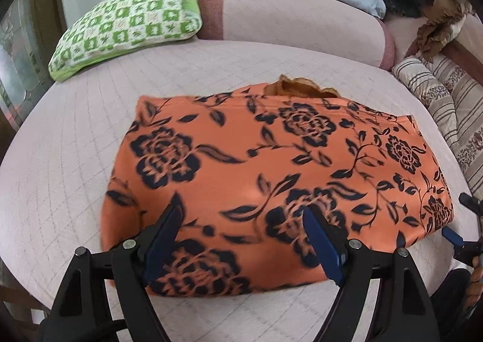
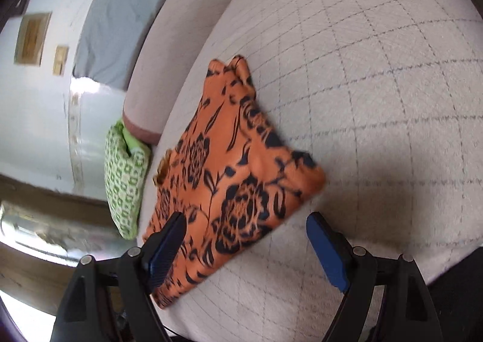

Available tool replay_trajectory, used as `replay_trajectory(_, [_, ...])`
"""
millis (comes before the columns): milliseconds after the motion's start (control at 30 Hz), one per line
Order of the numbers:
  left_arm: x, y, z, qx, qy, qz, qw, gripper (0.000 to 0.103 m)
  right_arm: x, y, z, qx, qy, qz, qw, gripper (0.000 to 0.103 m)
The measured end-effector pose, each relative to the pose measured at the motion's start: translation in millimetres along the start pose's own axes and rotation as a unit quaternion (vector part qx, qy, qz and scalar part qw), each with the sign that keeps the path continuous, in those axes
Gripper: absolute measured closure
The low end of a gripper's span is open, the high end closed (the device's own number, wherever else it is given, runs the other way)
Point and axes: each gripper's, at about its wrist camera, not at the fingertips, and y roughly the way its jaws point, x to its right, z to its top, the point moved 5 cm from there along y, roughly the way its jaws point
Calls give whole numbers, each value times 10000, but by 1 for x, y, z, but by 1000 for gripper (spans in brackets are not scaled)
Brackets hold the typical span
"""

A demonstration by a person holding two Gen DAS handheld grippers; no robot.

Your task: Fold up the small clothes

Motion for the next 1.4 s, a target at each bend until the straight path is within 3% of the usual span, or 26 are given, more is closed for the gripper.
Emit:
replay_trajectory(67, [12,3,6,62,93,-6,9999,20,-4,3,8,-9,119,207,9997,19])
replay_trajectory(200, [36,18,17,88,306,30,9995,20,-5,13,15,18,137,228,9996,20])
replay_trajectory(333, [52,35,19,-35,522,30,9986,20,-10,13,21,65,-53,156,9998,52])
replay_trajectory(467, [58,39,17,-69,599,-18,9982,20,-10,16,18,-54,-257,-263,9993,50])
replay_trajectory(500, [58,38,17,-53,598,-30,9982,20,-8,16,15,-75,-218,-303,9993,42])
replay_trajectory(667, [45,23,20,180,471,-27,9987,20,-1,-5,10,311,15,-373,9988,32])
replay_trajectory(800, [42,25,18,87,404,-78,9991,20,5,11,22,317,211,-368,9986,29])
replay_trajectory(867, [40,24,15,64,412,-85,9991,20,2,19,31,257,302,-226,9990,42])
replay_trajectory(900, [40,23,13,55,412,-93,9991,20,0,23,32,137,336,-140,9992,85])
replay_trajectory(1000, [35,18,11,90,393,-106,9991,20,-22,9,30,422,-148,-167,9989,90])
replay_trajectory(1100, [30,7,19,292,237,-145,9992,20,-38,-6,20,634,-556,-273,9961,90])
replay_trajectory(1133, [30,6,21,325,185,-189,9991,20,-36,-3,17,638,-694,-496,9943,90])
replay_trajectory(1200, [33,15,24,246,161,-206,9994,19,-16,21,8,218,-757,-993,9919,86])
replay_trajectory(1233, [36,24,22,77,258,-183,9995,19,-4,31,5,-69,-550,-925,9942,84])
replay_trajectory(1267, [39,33,19,-70,373,-167,9991,19,-1,23,7,21,-362,-565,9977,84])
replay_trajectory(1300, [41,44,14,-223,514,-121,9984,19,-3,14,11,53,-283,-316,9991,74])
replay_trajectory(1333, [43,53,10,-321,644,-60,9974,19,-4,6,15,119,-271,-226,9993,54])
replay_trajectory(1400, [44,54,10,-128,711,-30,9974,14,-12,-16,28,429,-468,-267,9976,29])
